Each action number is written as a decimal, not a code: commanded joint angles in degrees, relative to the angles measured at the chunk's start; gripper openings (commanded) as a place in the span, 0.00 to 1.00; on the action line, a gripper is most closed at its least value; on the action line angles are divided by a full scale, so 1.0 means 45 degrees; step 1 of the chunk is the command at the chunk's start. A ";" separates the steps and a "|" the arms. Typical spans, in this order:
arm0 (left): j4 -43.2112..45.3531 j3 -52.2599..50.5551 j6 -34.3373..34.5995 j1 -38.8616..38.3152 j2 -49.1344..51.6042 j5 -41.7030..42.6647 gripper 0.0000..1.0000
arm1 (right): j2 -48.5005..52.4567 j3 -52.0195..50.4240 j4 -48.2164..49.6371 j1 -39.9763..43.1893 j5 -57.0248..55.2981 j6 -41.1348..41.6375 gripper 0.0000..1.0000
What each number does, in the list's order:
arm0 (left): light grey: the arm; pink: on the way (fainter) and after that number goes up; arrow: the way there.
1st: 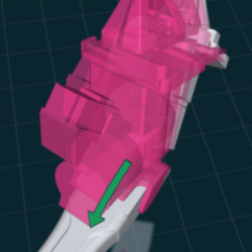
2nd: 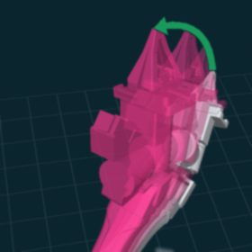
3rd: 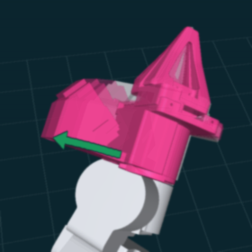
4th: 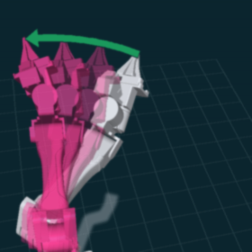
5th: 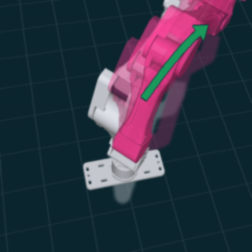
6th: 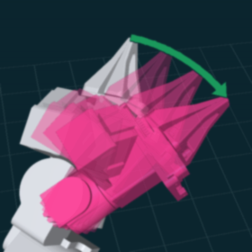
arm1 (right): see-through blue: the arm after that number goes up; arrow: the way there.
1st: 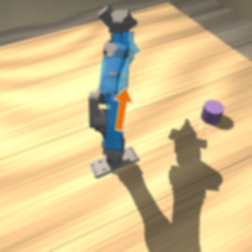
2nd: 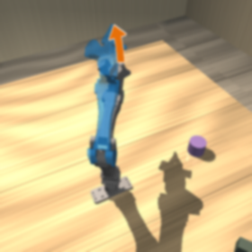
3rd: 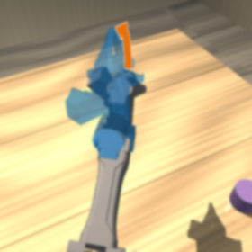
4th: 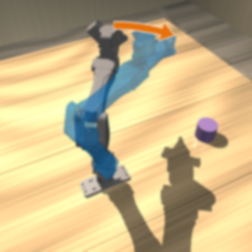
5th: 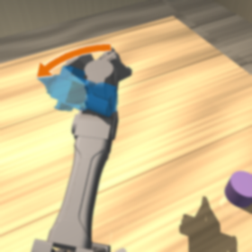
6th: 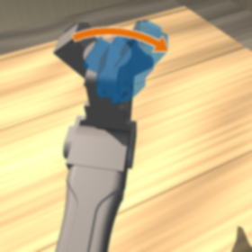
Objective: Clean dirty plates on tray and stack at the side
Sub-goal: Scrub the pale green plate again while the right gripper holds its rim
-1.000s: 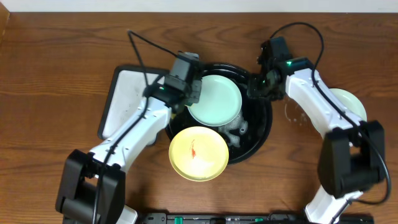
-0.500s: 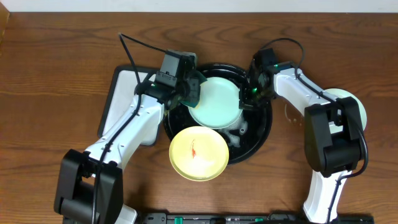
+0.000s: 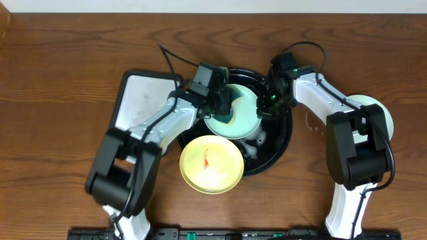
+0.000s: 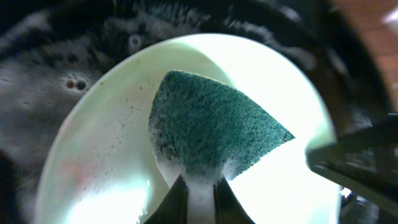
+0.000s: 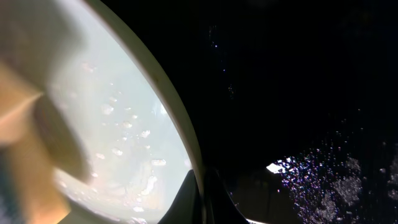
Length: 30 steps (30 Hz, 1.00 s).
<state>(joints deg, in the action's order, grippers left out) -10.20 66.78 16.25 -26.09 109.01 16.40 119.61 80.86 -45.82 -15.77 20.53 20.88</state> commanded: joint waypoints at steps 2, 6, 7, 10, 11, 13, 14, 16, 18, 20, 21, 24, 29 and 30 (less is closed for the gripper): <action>0.0364 -0.0063 -0.0559 0.0277 0.0525 -0.1248 0.08 | 0.0209 -0.0063 -0.0214 0.0053 -0.1234 0.0121 0.01; 0.0612 -0.0063 -0.2443 0.0427 0.0578 -0.5333 0.08 | 0.0209 -0.0063 -0.0321 0.0053 -0.1365 0.0121 0.01; 0.0850 -0.0063 -0.3147 0.0427 0.0578 -0.6343 0.08 | 0.0209 -0.0063 -0.0374 0.0053 -0.1477 0.0126 0.01; 0.1613 -0.0063 -0.4619 0.0423 0.0578 -0.7970 0.08 | 0.0209 -0.0063 -0.0461 0.0053 -0.1608 0.0121 0.01; 0.1909 -0.0063 -0.4974 0.0423 0.0578 -0.8301 0.08 | 0.0209 -0.0063 -0.0486 0.0053 -0.1608 0.0121 0.01; 0.2312 -0.0044 -0.5416 0.0408 0.0563 -0.8621 0.08 | 0.0209 -0.0063 -0.0491 0.0044 -0.1608 0.0121 0.01; 0.2433 -0.0024 -0.5523 0.0364 0.0559 -0.8733 0.08 | 0.0209 -0.0063 -0.0491 0.0039 -0.1608 0.0121 0.01; 0.2492 0.0049 -0.5663 0.0219 0.0486 -0.8903 0.08 | 0.0209 -0.0063 -0.0491 0.0029 -0.1613 0.0121 0.01; 0.2613 0.0078 -0.5843 -0.0024 0.0389 -0.8903 0.08 | 0.0209 -0.0063 -0.0486 0.0015 -0.1627 0.0121 0.01; 0.2730 0.0083 -0.6037 -0.0253 0.0233 -0.8952 0.08 | 0.0209 -0.0063 -0.0505 0.0019 -0.1715 0.0117 0.01; 0.2788 0.0083 -0.6037 -0.0359 0.0131 -0.9005 0.08 | 0.0209 -0.0063 -0.0539 0.0019 -0.1768 0.0117 0.01; 0.2914 0.0083 -0.6033 -0.0525 -0.0194 -0.9258 0.08 | 0.0209 -0.0063 -0.0641 0.0019 -0.1894 0.0112 0.01; 0.2312 0.0083 -0.5450 -0.0559 -0.0850 -0.8918 0.08 | 0.0209 -0.0063 -0.0680 0.0015 -0.1894 0.0107 0.01; 0.1991 0.0083 -0.5251 -0.0583 -0.0991 -0.8267 0.08 | 0.0209 -0.0063 -0.0680 0.0019 -0.1894 0.0107 0.01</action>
<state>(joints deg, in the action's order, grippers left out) -0.19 66.67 -8.80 -28.62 107.72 -21.50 119.61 81.32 -47.99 -15.99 19.05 21.76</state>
